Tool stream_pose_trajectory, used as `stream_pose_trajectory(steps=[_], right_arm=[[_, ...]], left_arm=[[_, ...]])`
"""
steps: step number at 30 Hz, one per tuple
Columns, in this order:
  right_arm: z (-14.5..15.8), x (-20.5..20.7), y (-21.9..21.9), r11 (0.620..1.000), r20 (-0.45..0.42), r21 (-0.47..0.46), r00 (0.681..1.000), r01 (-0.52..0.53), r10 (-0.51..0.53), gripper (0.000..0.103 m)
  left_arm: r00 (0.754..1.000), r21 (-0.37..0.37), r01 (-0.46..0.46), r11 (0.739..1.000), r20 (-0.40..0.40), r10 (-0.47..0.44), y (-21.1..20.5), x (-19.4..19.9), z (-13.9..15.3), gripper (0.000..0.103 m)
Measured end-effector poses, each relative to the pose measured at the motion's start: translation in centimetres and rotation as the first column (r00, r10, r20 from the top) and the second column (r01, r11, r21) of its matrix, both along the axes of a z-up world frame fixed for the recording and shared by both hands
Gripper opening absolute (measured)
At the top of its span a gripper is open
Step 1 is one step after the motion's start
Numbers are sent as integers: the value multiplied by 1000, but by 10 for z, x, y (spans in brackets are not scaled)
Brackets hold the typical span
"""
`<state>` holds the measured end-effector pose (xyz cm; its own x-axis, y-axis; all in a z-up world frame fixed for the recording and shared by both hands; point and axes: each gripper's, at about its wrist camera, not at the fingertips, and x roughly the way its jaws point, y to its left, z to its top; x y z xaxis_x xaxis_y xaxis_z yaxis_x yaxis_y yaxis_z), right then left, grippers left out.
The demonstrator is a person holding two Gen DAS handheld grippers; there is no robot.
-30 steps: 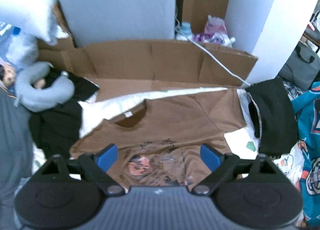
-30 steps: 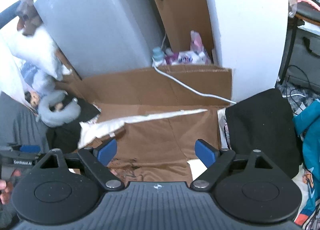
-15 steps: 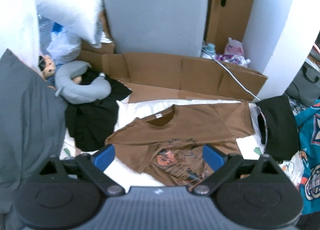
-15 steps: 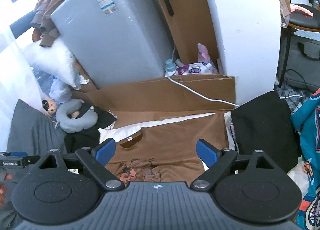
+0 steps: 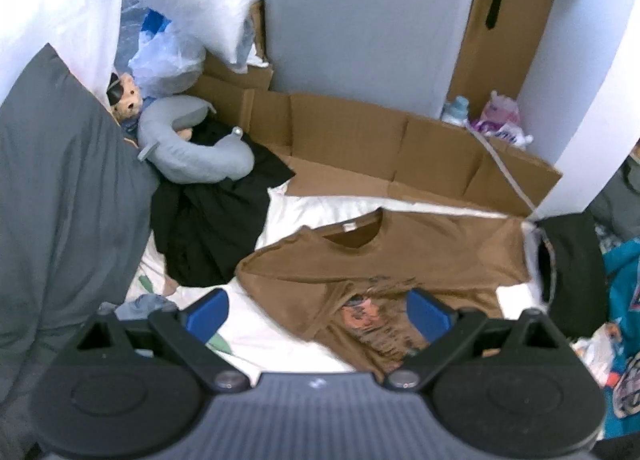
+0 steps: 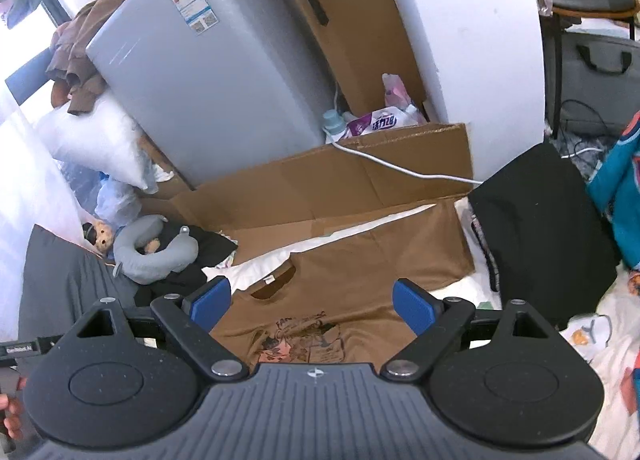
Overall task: Fold clothes
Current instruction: 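Move both open grippers over to the brown printed T-shirt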
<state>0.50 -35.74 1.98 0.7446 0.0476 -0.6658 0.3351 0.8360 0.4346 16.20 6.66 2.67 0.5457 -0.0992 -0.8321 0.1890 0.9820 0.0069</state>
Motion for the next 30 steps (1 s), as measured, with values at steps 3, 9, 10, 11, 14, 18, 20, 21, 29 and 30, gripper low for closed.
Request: stream_pose_trajectory(steps=[3,9,10,11,14,18,20,21,29,30], right_arm=[[-12,6,13,1000,-2,-15,1000,-10,10,92],[-34,18,51,994,13,-79,997,-81,82,92],[-39,20,56,992,16,-86,995,-94,96,92],[-46,23,62,990,20,-86,994,-107,109,92],[-68,33,74,988,23,-66,990,-138,140,92],[-102,48,92,986,12,-55,987,-159,160,92],[-120,56,103,984,4,-51,986,-169,169,92],[-130,61,107,984,0,-43,985,-173,173,92],[-209,111,146,972,-42,34,972,-232,233,83],[-217,118,152,970,-44,41,969,-242,243,82]], left_arm=[[1000,0,-2,1000,-14,2,11,6,-14,97],[1000,-19,11,1000,-13,-11,27,21,-49,96],[1000,-24,13,1000,-12,-13,29,24,-56,96],[1000,-30,15,999,-11,-15,32,27,-62,96],[1000,-46,22,999,-6,-22,40,36,-82,94],[1000,-67,31,997,0,-31,51,48,-109,91],[999,-78,36,996,3,-36,57,54,-123,90],[999,-83,37,996,5,-37,60,57,-130,90],[1000,-145,15,989,5,-15,89,90,-197,67],[1000,-156,7,988,1,-7,92,94,-206,67]])
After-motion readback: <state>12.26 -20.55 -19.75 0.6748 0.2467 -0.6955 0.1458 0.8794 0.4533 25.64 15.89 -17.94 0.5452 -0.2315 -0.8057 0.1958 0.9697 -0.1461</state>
